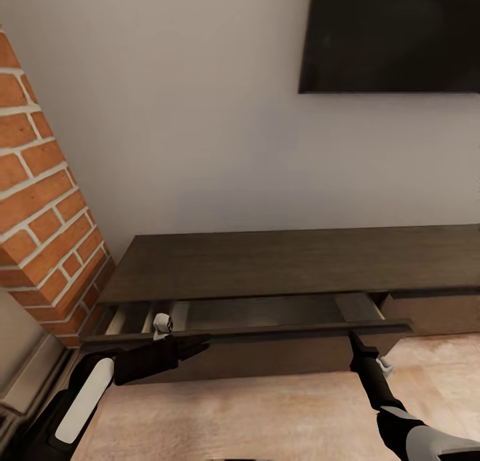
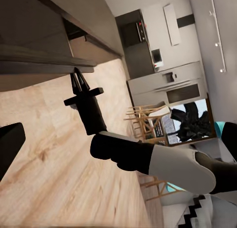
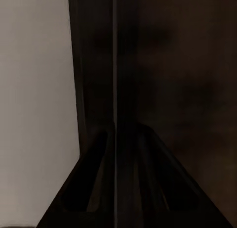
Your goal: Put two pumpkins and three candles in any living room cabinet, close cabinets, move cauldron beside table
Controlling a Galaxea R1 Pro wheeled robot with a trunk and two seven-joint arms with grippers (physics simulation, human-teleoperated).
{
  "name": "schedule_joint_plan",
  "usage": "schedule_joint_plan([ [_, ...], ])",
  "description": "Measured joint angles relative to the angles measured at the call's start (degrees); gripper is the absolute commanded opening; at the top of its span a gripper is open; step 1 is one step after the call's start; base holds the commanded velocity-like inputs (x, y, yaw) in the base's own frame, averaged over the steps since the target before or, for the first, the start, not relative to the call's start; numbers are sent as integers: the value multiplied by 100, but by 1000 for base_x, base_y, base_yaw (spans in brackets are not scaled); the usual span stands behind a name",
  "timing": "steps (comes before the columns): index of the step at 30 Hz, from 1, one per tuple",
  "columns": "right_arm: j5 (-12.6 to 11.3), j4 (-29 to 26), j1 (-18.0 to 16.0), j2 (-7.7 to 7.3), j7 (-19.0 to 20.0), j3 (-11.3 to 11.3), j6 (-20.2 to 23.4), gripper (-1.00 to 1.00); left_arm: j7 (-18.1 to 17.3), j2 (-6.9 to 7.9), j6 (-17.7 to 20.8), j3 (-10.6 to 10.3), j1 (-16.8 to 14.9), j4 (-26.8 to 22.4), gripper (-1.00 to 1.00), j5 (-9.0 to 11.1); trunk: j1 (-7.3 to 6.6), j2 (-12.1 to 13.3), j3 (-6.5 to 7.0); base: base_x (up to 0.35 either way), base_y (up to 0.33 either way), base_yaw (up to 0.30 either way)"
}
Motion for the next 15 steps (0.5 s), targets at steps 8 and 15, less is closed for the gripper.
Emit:
schedule_joint_plan([
  [8, -9, -2, 0, -6, -15, -42, 0, -100, 0, 0, 0, -2, 0, 0, 100, 3, 0, 0, 0, -242, 0, 0],
  [15, -20, 6, -1, -9, -18, -89, 59, -100, 0, -7, 0, -2, 0, 4, 100, 3, -2, 0, 0, -140, 0, 0],
])
